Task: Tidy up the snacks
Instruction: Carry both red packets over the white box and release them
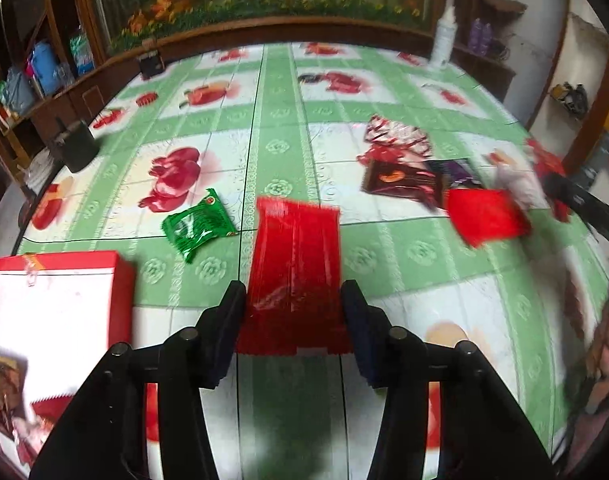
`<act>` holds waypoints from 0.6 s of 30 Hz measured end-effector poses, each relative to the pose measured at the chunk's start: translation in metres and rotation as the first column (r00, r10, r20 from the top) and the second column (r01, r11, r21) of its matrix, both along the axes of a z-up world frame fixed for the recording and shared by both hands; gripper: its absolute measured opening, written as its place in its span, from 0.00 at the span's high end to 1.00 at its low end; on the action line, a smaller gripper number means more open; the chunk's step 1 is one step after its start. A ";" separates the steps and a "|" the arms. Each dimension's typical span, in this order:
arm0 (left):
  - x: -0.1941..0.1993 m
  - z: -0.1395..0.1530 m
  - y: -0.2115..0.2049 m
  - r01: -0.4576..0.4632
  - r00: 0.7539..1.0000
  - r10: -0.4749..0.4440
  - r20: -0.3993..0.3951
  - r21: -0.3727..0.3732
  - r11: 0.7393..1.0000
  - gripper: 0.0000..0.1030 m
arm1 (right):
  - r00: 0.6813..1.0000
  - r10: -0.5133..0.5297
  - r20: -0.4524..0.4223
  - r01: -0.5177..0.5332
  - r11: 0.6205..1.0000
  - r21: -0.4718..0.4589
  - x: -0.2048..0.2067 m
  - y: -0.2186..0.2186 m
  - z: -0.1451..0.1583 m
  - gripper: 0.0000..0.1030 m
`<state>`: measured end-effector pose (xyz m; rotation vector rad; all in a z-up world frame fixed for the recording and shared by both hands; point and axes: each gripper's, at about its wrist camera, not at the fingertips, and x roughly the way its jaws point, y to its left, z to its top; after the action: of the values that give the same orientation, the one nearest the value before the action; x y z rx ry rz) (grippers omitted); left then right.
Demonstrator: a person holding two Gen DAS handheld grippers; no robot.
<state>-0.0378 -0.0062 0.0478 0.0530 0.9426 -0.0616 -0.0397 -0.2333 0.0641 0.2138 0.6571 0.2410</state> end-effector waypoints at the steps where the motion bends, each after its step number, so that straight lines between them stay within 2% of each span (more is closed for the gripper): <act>1: -0.005 0.001 0.001 0.003 1.000 -0.003 0.001 0.002 1.000 0.54 | 1.000 0.010 0.012 -0.010 1.000 -0.009 -0.002 0.003 0.001 0.66; 4: -0.018 -0.003 0.006 0.013 1.000 -0.013 -0.024 -0.012 1.000 0.54 | 0.999 0.031 0.017 -0.030 0.999 -0.033 -0.004 0.012 0.002 0.66; 9: -0.019 -0.016 0.004 0.041 0.997 -0.039 -0.070 0.030 0.999 0.53 | 0.999 0.039 0.009 -0.038 0.999 -0.036 -0.003 0.019 -0.001 0.66; 12: -0.015 -0.017 0.001 0.044 0.997 -0.040 -0.059 0.058 0.997 0.50 | 0.999 0.033 0.005 -0.033 0.999 -0.038 -0.003 0.018 -0.003 0.66; 13: -0.013 -0.017 0.001 0.044 0.998 -0.041 -0.057 0.066 0.997 0.47 | 0.999 0.033 0.005 -0.033 0.999 -0.038 -0.003 0.018 -0.003 0.66; 14: -0.007 -0.018 -0.002 0.044 0.997 -0.039 -0.065 0.083 0.996 0.36 | 0.999 0.035 0.004 -0.035 0.999 -0.037 -0.003 0.018 -0.003 0.66; 15: -0.001 -0.022 -0.004 0.053 0.995 -0.045 -0.085 0.088 0.995 0.32 | 0.999 0.036 0.004 -0.036 0.999 -0.041 -0.003 0.019 -0.003 0.66; 18: 0.010 -0.028 -0.009 0.062 0.995 -0.055 -0.089 0.078 0.995 0.29 | 0.999 0.038 0.003 -0.038 0.998 -0.044 -0.002 0.019 -0.004 0.66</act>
<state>-0.0278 -0.0155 0.0202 0.1537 1.0301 -0.0805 -0.0422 -0.2145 0.0599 0.1585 0.6629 0.2634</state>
